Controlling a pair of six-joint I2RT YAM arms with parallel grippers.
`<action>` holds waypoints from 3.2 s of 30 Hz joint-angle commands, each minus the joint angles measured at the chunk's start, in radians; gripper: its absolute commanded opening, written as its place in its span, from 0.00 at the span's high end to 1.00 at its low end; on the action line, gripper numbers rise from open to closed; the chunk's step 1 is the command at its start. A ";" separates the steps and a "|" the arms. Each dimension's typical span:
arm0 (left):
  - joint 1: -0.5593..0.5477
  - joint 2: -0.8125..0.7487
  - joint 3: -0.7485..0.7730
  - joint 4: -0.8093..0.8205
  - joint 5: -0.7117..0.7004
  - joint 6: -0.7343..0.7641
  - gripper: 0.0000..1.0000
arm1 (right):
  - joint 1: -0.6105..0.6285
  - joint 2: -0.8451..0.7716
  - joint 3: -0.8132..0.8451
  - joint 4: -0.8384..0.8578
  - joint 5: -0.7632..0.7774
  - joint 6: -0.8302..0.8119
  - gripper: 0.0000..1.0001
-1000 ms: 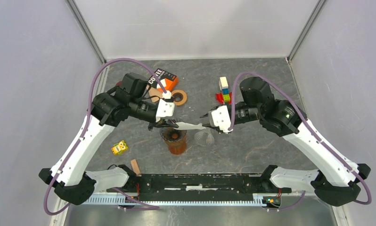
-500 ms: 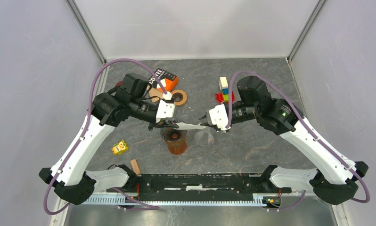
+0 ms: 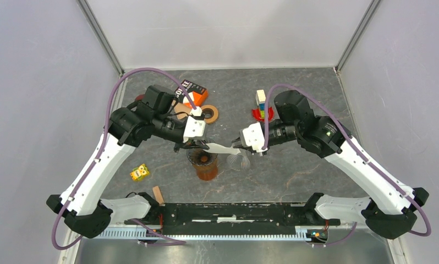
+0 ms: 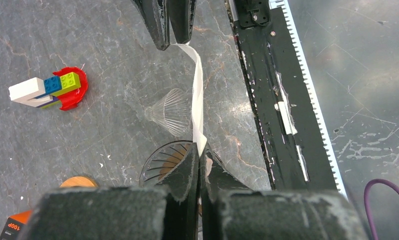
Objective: Place the coffee filter in the dripper
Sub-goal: Place the coffee filter in the coffee dripper.
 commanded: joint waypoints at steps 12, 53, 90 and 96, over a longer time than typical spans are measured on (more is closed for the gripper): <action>-0.005 0.008 0.026 0.017 -0.032 0.051 0.98 | -0.003 0.006 -0.013 0.045 -0.045 0.018 0.77; -0.025 0.016 0.017 -0.004 -0.066 0.143 0.98 | -0.014 -0.037 -0.052 0.099 0.016 0.068 0.67; -0.025 0.033 0.008 -0.001 -0.083 0.189 0.98 | -0.034 -0.034 -0.125 0.039 -0.112 -0.008 0.73; -0.025 0.034 -0.003 0.012 -0.094 0.170 0.98 | -0.033 -0.046 -0.129 0.047 -0.093 -0.005 0.73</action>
